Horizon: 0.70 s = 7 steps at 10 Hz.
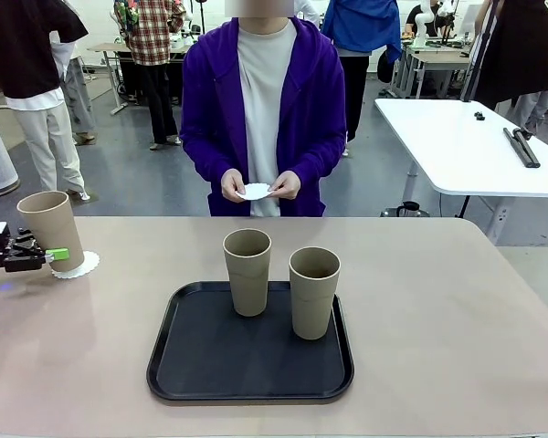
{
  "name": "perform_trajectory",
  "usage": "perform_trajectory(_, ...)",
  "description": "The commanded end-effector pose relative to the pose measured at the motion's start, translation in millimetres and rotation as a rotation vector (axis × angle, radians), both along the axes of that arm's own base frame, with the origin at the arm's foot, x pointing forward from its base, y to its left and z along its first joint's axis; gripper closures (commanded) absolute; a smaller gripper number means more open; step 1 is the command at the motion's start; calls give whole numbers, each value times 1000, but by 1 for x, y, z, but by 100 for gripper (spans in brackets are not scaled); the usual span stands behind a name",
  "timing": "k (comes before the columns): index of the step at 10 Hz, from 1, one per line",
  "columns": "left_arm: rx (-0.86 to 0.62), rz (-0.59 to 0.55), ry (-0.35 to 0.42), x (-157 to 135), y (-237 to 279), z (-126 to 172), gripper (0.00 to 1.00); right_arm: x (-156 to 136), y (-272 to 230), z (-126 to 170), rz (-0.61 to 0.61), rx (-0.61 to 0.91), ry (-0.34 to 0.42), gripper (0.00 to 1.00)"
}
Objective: Place coasters on the table and set cups on them.
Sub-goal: Pick up one Reusable plastic cup and place it on a coaster set by the human.
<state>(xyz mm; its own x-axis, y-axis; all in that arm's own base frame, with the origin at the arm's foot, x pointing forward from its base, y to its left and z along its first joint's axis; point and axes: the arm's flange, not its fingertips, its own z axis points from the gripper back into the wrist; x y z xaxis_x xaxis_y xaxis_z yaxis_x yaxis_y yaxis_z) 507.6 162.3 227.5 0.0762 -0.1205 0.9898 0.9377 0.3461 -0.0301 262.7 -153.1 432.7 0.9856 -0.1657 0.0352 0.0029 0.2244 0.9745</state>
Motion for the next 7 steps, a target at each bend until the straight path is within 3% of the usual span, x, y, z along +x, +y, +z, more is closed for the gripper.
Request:
perform_trajectory(1,1,-16,-22,5,3,-5,18,0,0,0,3,11,-10,0)
perform_trajectory(7,-30,-52,-27,11,1,-12,18,0,0,0,3,11,-10,0)
